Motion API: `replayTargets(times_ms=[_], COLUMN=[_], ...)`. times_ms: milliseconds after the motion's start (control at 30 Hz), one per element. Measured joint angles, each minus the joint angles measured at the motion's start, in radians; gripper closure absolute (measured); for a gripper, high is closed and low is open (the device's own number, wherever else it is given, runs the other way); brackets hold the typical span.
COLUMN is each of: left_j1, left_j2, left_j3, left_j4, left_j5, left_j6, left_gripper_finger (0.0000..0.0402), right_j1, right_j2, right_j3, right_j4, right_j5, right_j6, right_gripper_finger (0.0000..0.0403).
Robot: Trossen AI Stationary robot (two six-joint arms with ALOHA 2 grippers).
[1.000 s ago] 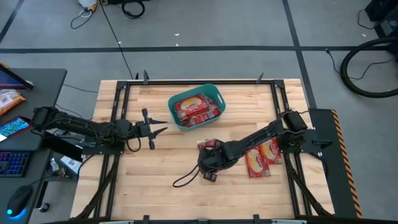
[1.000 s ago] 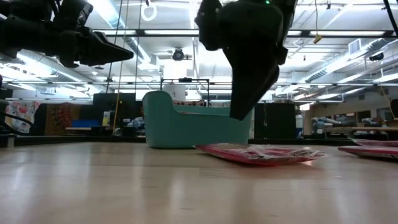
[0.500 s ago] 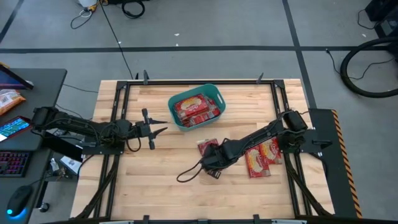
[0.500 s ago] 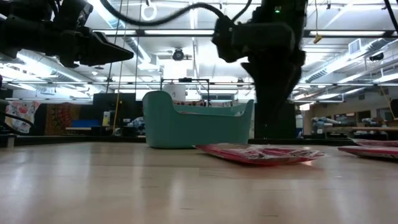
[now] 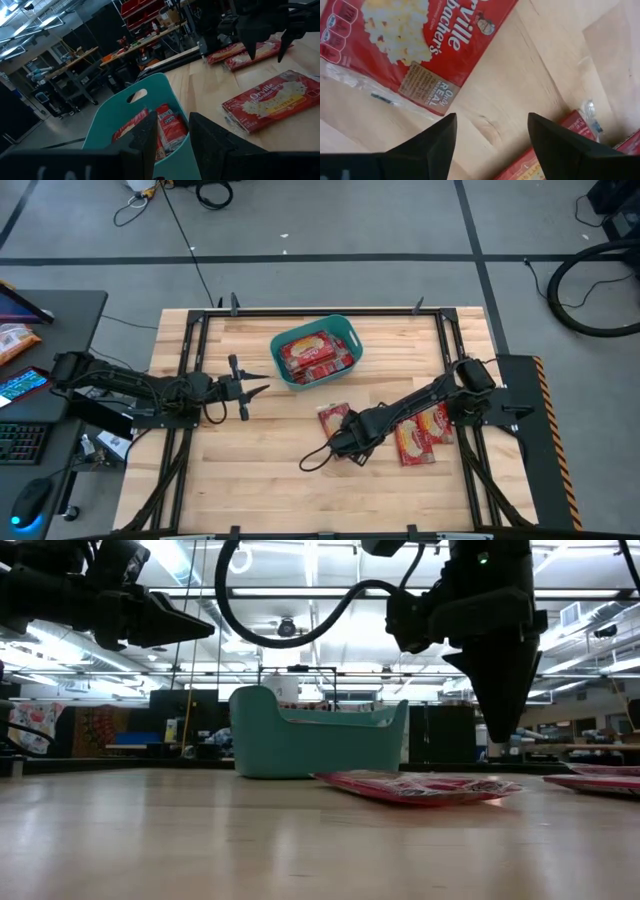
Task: Sort popcorn bags into baskets
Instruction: Put the red popcorn bag into the green bin
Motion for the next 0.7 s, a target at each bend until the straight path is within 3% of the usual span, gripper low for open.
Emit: replayTargets(times_ms=[700], left_j1=[0.000], left_j2=[0.000], left_j3=[-0.001], left_j4=[-0.005], left_j5=[0.000], left_j6=[0.000], left_gripper_finger=[0.0285], right_j1=[0.016], right_j2=[-0.017], right_j3=[0.030], right_j4=[-0.062], right_j5=[-0.017], right_j6=[0.023], right_gripper_finger=[0.0135])
